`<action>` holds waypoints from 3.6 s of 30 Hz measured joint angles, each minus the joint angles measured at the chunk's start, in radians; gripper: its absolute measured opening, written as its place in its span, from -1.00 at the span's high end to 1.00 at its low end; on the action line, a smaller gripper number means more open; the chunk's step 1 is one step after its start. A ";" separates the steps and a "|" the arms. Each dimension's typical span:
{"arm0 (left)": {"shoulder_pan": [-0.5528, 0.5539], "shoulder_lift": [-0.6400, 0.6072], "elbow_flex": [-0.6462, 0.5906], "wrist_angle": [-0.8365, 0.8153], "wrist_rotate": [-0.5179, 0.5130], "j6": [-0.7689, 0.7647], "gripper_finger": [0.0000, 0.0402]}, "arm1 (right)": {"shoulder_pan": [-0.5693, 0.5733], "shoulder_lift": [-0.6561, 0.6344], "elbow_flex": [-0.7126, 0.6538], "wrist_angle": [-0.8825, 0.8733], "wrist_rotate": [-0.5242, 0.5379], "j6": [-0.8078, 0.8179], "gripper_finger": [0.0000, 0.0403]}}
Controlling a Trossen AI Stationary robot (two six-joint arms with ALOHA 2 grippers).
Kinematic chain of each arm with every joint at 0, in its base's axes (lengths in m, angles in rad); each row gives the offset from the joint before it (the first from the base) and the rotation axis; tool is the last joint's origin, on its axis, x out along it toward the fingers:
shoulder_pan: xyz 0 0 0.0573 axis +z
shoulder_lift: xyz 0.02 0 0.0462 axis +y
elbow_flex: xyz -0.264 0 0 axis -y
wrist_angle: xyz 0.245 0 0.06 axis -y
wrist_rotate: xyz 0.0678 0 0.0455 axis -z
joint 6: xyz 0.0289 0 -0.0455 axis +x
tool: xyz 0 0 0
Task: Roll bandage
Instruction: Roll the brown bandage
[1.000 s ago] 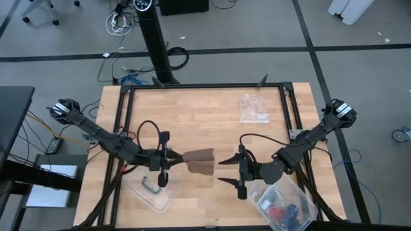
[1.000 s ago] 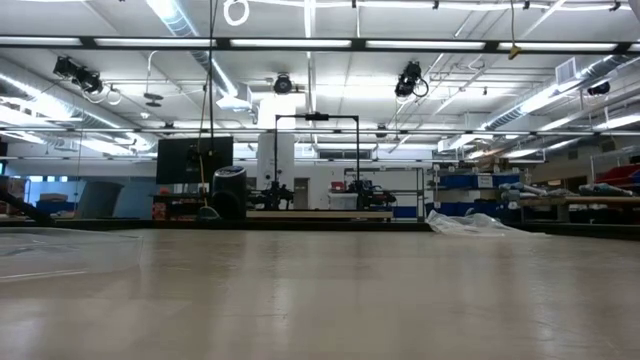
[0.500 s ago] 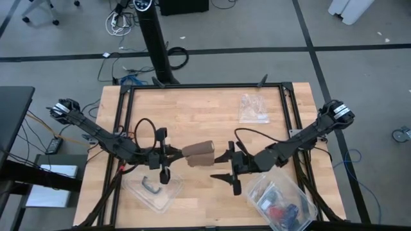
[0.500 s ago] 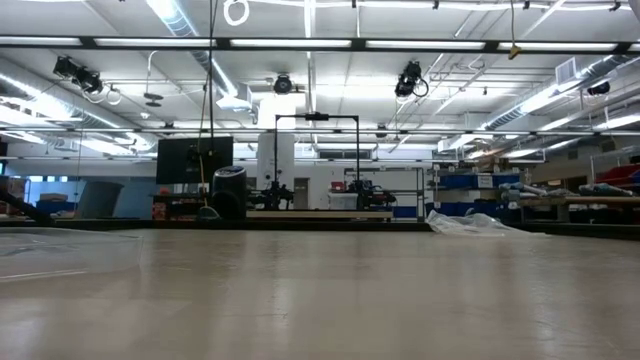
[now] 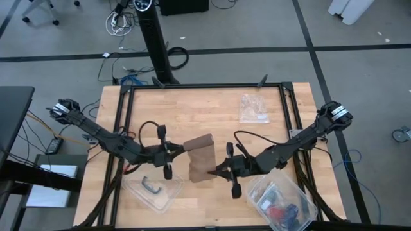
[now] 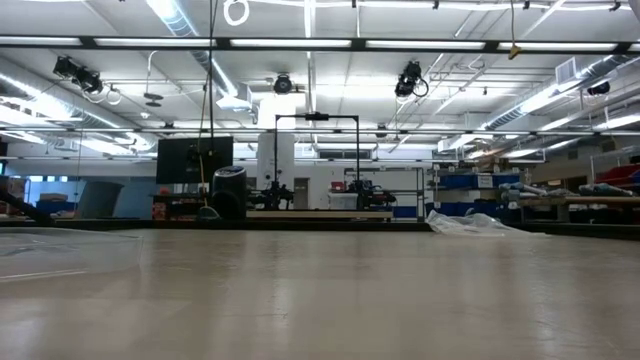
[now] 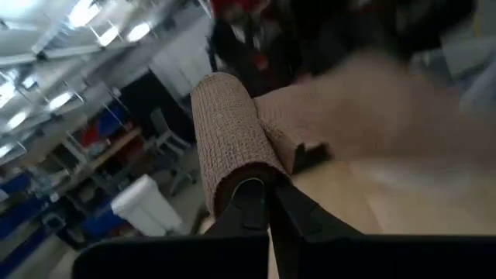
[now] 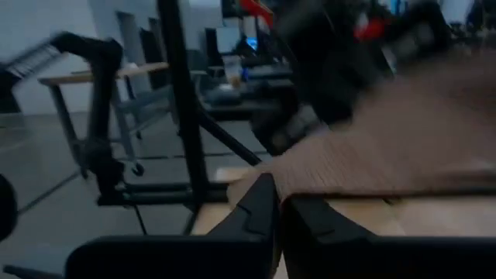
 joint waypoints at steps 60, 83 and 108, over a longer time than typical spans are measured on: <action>-0.019 0.198 -0.001 0.002 0.412 -0.358 1.00 | -0.249 -0.065 0.251 -0.595 -0.031 0.288 -0.38; -0.019 0.199 -0.001 -0.028 0.467 -0.375 1.00 | -0.377 -0.068 0.463 -0.936 -0.233 0.461 -0.35; 0.009 0.148 -0.001 0.166 0.217 -0.346 1.00 | 0.139 -0.058 0.423 -1.067 0.385 -0.175 -0.25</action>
